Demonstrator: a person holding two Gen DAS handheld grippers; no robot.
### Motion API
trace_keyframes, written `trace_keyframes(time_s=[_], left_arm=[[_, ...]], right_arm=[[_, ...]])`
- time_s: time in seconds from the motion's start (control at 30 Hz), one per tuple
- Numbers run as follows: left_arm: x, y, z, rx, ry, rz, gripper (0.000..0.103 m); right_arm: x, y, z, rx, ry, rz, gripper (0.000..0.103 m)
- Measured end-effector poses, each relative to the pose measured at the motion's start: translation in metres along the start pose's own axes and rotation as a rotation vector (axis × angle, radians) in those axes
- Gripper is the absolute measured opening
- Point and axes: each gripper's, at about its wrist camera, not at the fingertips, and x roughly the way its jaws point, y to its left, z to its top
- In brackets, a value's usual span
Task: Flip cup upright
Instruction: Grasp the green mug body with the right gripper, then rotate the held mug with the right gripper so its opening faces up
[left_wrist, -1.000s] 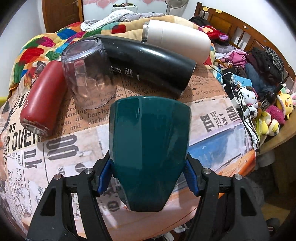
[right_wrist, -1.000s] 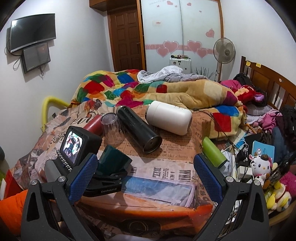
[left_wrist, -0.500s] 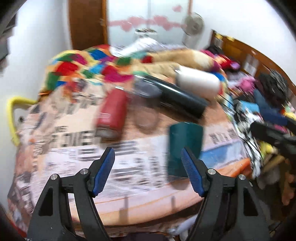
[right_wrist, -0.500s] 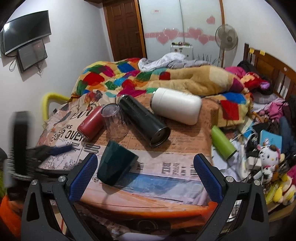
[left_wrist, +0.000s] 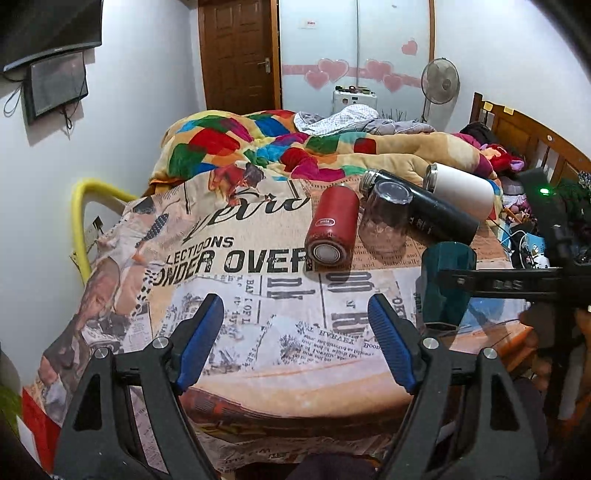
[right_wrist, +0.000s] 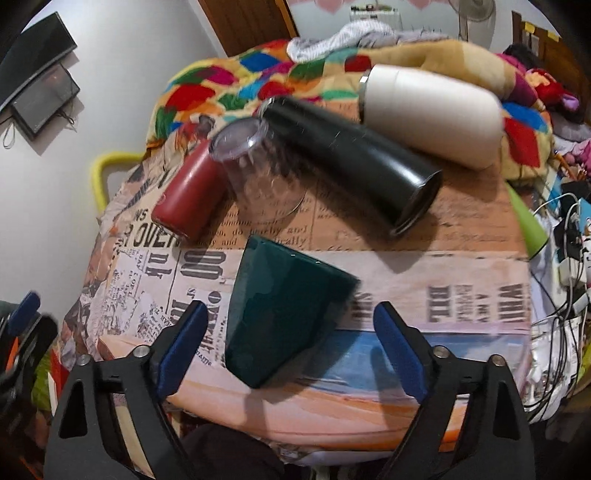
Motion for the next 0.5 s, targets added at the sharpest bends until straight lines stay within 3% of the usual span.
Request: trace_keyframes(time_s=[0.2,0.33,0.5], left_arm=[[0.002,-0.004,-0.006,-0.005,0.001,-0.015,0.08],[0.002,-0.006,-0.006,-0.009,0.003,-0.021,0.08],[0.004,-0.007,-0.003,-0.013,0.005,-0.029,0.08]], right_arm=[[0.015,0.005,0.003,0.003,0.029,-0.022,0.085],[0.028,0.012,0.009,-0.036,0.055,-0.049,0.073],[0.026,0.016,0.008,-0.091,0.066,-0.053,0.072]])
